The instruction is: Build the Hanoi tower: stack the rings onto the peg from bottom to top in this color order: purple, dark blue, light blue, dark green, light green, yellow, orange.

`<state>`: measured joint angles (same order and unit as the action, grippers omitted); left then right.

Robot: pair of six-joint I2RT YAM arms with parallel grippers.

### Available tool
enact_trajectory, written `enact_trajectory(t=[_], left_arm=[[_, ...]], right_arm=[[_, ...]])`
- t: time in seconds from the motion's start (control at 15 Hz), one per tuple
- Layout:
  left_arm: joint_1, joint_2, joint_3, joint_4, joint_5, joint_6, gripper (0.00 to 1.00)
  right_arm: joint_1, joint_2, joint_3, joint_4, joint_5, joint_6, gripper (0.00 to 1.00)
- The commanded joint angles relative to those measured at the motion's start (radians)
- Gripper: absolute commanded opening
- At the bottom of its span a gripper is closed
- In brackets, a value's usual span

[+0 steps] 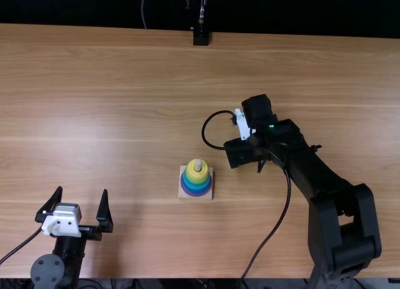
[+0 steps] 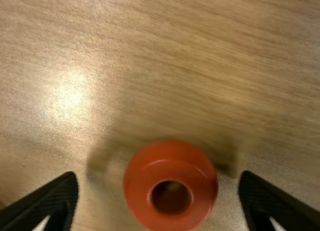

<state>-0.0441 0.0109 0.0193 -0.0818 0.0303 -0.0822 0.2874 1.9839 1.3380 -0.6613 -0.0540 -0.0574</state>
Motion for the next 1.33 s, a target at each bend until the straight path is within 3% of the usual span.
enact_trajectory(t=[0.0,0.07,0.27,0.6,0.8,1.0,1.27], left_arm=[[0.006,-0.011,-0.019,-0.045,0.027,0.009,1.0],[0.006,-0.011,-0.019,-0.045,0.027,0.009,1.0],[0.006,-0.011,-0.019,-0.045,0.027,0.009,1.0],[0.006,-0.011,-0.019,-0.045,0.027,0.009,1.0],[0.006,-0.011,-0.019,-0.045,0.027,0.009,1.0],[0.006,-0.011,-0.019,-0.045,0.027,0.009,1.0],[0.006,-0.011,-0.019,-0.045,0.027,0.009,1.0]], right_arm=[[0.006,0.015,-0.031,-0.001,0.026,-0.007,0.14],[0.006,0.015,-0.036,-0.001,0.025,-0.009,0.0],[0.006,0.012,-0.042,-0.002,0.025,-0.027,0.0],[0.007,-0.04,0.007,-0.017,0.026,-0.031,0.0],[0.029,-0.14,0.107,-0.225,0.026,-0.035,0.0],[0.068,-0.234,0.182,-0.35,0.019,-0.07,0.0],[0.164,-0.267,0.328,-0.509,0.015,-0.073,0.0]])
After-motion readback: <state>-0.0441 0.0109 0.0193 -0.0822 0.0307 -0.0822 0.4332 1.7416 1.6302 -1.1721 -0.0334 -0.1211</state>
